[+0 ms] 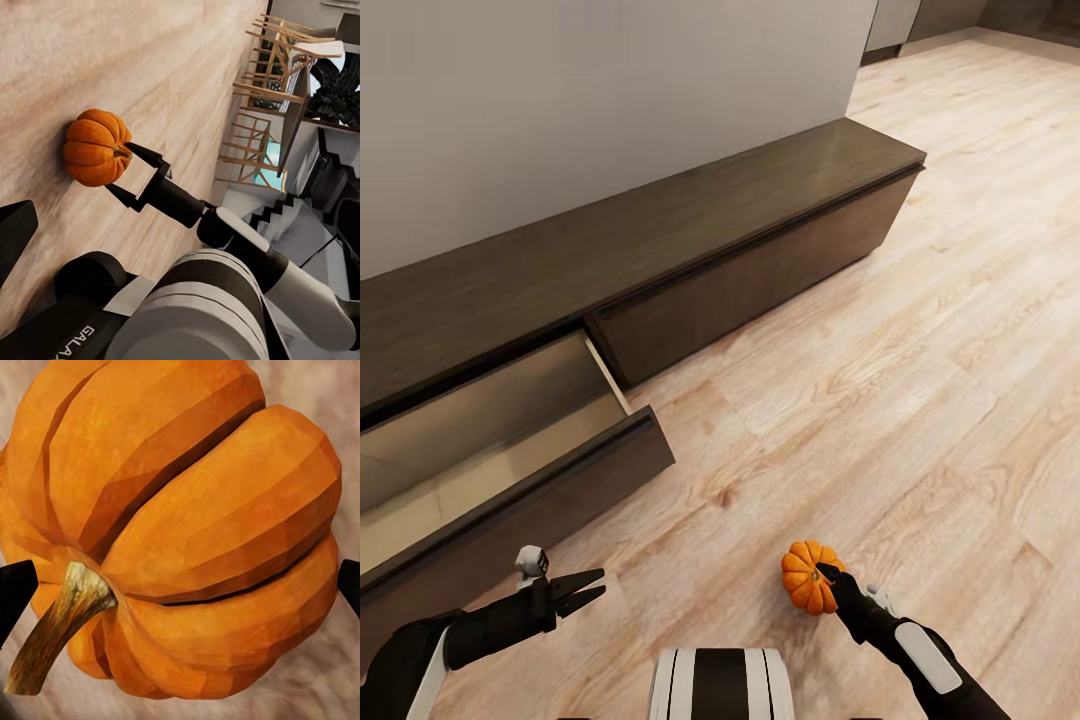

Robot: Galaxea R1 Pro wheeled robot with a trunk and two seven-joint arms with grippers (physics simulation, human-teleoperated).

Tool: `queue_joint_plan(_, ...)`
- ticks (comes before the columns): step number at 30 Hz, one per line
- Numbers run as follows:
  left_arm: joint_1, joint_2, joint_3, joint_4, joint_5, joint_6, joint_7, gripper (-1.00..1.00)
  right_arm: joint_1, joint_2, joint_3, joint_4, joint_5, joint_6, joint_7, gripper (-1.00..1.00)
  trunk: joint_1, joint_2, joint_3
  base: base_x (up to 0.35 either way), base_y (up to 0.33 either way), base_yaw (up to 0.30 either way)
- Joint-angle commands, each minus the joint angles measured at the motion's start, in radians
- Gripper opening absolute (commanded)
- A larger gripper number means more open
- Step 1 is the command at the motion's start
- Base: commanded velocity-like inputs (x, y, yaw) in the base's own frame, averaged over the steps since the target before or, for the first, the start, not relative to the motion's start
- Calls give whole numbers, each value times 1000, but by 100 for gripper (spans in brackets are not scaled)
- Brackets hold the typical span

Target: Place each of the two pumpkins and all three candles from the living room inside a cabinet in the living room (use any cabinet), then make sure every cabinet is closed, and position the cauldron so it is next to a table in the living room.

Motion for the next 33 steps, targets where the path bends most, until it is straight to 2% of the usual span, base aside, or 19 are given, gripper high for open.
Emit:
queue_joint_plan(1,0,0,0,0,0,0,0,100,0,0,0,0,0,0,0,100,0,0,0,0,0,0)
queue_joint_plan(5,0,0,0,0,0,1,-1,100,0,0,0,0,0,0,0,100,1,-1,-12,0,0,0)
queue_joint_plan(28,0,0,0,0,0,1,-1,100,1,-1,0,0,0,-13,0,100,2,-1,-19,0,0,0)
queue_joint_plan(29,0,0,0,0,0,1,-1,100,0,-1,0,0,0,-13,0,-100,2,-1,-19,0,0,0)
queue_joint_plan(33,0,0,0,0,0,1,-1,100,1,-1,0,0,0,-12,0,-100,2,-1,-19,0,0,0)
